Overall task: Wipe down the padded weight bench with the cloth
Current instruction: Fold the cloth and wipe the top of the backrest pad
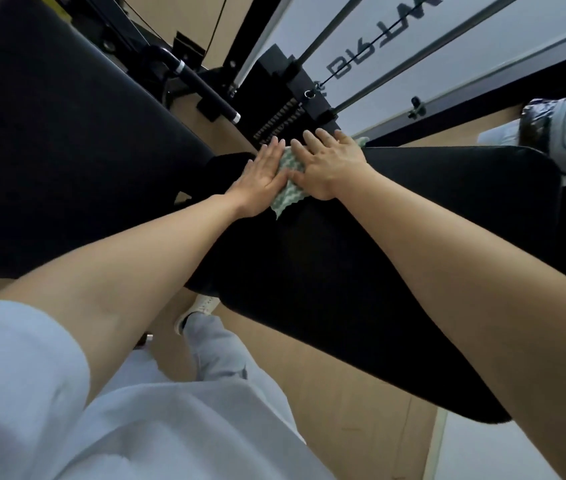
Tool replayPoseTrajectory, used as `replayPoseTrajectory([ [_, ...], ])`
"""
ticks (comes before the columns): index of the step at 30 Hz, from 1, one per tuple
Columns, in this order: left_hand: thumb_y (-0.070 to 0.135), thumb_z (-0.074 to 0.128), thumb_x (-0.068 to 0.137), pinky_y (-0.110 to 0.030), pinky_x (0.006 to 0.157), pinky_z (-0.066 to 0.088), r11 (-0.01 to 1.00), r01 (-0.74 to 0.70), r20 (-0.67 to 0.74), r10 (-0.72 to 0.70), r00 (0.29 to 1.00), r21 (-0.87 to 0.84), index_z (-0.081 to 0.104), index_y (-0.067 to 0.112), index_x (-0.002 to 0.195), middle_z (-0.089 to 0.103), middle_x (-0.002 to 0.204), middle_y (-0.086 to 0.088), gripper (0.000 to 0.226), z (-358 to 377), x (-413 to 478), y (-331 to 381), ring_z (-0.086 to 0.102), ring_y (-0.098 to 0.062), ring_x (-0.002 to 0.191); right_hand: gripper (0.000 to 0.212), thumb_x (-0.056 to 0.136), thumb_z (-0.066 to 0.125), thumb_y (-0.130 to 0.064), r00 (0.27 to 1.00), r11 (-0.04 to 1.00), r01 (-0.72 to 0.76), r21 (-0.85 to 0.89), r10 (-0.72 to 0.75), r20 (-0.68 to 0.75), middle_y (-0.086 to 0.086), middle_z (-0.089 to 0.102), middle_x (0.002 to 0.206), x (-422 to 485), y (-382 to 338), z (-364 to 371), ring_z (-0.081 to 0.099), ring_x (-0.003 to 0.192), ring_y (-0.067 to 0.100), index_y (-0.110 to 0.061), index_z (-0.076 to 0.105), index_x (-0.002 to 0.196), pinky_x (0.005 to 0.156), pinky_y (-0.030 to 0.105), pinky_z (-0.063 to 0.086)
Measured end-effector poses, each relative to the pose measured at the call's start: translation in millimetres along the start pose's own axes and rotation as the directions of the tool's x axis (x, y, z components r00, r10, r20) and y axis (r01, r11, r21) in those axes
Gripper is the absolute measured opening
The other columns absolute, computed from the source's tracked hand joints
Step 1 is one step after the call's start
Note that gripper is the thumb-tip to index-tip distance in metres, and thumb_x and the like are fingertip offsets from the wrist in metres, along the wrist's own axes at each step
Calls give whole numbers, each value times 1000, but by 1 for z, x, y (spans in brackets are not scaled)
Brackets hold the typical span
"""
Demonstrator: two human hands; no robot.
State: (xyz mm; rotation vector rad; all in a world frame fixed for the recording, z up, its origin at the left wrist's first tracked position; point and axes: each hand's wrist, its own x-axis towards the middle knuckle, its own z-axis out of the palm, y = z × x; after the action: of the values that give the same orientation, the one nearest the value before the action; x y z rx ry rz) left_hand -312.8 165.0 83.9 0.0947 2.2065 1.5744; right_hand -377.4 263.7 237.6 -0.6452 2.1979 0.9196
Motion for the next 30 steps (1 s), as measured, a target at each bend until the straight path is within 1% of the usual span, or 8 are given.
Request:
replayPoseTrajectory([
  [4,54,18,109,-42,129,-10,999,17,-11,-18,1000,-46,-9,23,163,-17,172,0,68,-2,1,4,-19,-13,157,71,103,14,-61,1000,1000,-13,-13,13,-3,2,-1,172,9,2,0,-4,158,25,-26,0,163,127,50,3],
  [8,62,18,106,-35,125,-8,993,23,-30,-26,999,-115,-13,25,162,-23,170,6,74,14,-33,4,-23,-8,155,71,102,11,-62,999,996,23,-92,-26,-32,2,-7,172,-4,-5,10,-8,158,27,-29,-3,162,127,51,-2],
  [11,56,20,108,-35,127,-8,994,43,-23,-46,999,-104,-14,22,162,-25,170,4,72,28,-65,-1,-25,-10,155,71,102,9,-61,999,991,41,-129,-42,-7,4,-15,170,-23,-24,19,-15,157,28,-28,-8,162,126,52,-9],
  [16,47,22,111,-37,129,-10,992,66,48,-61,997,-104,-18,16,161,-29,168,0,71,48,-128,-14,-27,-13,155,72,103,10,-60,999,994,39,-101,-42,-28,6,-19,169,-74,-76,49,-21,155,28,-23,-10,161,125,51,-12],
  [18,54,17,107,-39,129,-11,995,64,81,-58,995,-73,-21,14,160,-32,167,-3,77,58,-154,-20,-29,-16,154,71,103,9,-58,998,996,19,-88,-24,-51,8,-19,169,-97,-100,64,-22,155,28,-20,-11,160,125,51,-13],
  [22,81,2,89,-35,126,-16,998,41,88,-37,995,-38,-24,13,158,-36,165,-4,100,78,-197,-28,-33,-17,152,70,106,9,-51,995,995,-23,-100,13,-97,12,-19,168,-140,-140,87,-20,155,29,-12,-13,160,125,51,-14],
  [25,71,6,94,-39,128,-16,998,56,81,-55,995,-12,-24,13,158,-36,165,-3,92,87,-214,-25,-35,-15,152,69,107,10,-47,992,992,-65,-106,53,-111,13,-20,168,-166,-155,96,-21,155,29,-9,-17,158,124,50,-16],
  [30,61,10,100,-35,127,-18,997,47,5,-47,999,66,-19,13,159,-28,168,-4,81,99,-233,-7,-30,-10,153,68,106,11,-42,983,991,-121,-61,111,-145,13,-20,168,-191,-163,106,-20,155,28,-8,-17,158,122,50,-19],
])
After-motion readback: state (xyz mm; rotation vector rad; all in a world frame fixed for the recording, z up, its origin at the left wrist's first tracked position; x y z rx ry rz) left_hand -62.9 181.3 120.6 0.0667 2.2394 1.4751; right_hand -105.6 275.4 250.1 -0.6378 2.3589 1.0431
